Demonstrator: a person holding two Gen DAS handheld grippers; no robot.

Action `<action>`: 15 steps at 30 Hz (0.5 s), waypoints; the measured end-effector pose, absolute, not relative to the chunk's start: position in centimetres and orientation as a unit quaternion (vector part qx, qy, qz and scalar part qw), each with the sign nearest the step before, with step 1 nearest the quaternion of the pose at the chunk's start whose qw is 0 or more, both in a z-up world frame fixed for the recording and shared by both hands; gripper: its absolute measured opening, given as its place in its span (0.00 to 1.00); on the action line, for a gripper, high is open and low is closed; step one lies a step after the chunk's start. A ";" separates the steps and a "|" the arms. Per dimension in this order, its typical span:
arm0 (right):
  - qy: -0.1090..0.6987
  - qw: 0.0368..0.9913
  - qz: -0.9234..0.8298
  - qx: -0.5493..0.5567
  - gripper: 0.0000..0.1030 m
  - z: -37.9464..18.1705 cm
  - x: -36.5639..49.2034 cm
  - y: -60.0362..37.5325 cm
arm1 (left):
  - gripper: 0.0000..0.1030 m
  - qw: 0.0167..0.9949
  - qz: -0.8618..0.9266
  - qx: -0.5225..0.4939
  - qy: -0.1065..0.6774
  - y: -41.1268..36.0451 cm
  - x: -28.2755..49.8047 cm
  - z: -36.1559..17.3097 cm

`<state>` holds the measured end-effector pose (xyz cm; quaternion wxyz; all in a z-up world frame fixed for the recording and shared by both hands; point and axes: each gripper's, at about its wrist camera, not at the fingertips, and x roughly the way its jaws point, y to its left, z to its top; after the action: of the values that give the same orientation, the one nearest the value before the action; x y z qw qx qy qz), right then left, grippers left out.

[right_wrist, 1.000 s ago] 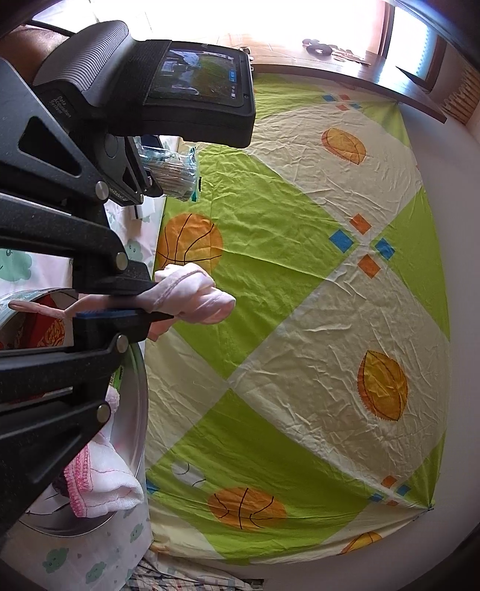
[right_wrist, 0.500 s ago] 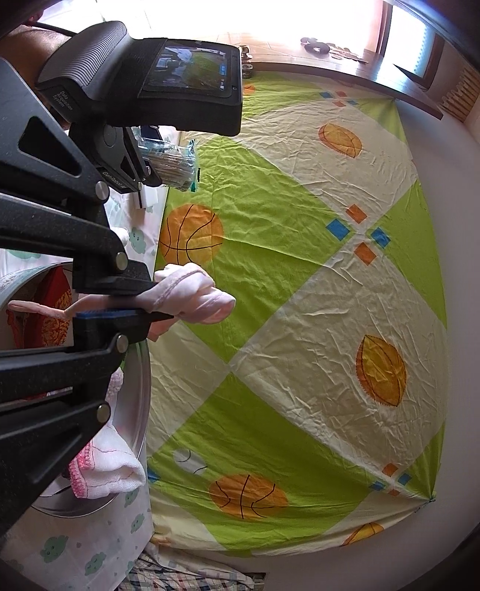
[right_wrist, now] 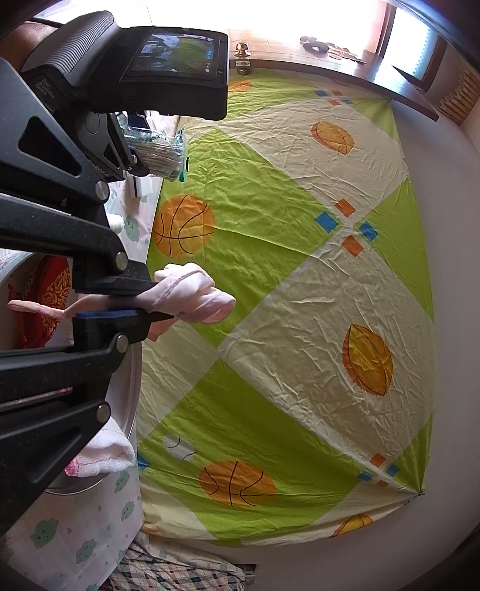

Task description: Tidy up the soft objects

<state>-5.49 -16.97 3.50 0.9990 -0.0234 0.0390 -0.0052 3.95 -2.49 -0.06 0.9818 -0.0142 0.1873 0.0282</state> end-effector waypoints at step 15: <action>0.038 0.999 -0.029 -0.020 0.06 3.6 -6.1 -20.2 | 0.32 0.985 0.014 -0.007 0.171 -5.4 1.9 0.6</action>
<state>-6.13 -20.25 3.61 0.9987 -0.0195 0.0376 -0.0289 1.89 -5.41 0.58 0.9851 -0.0071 0.1712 0.0142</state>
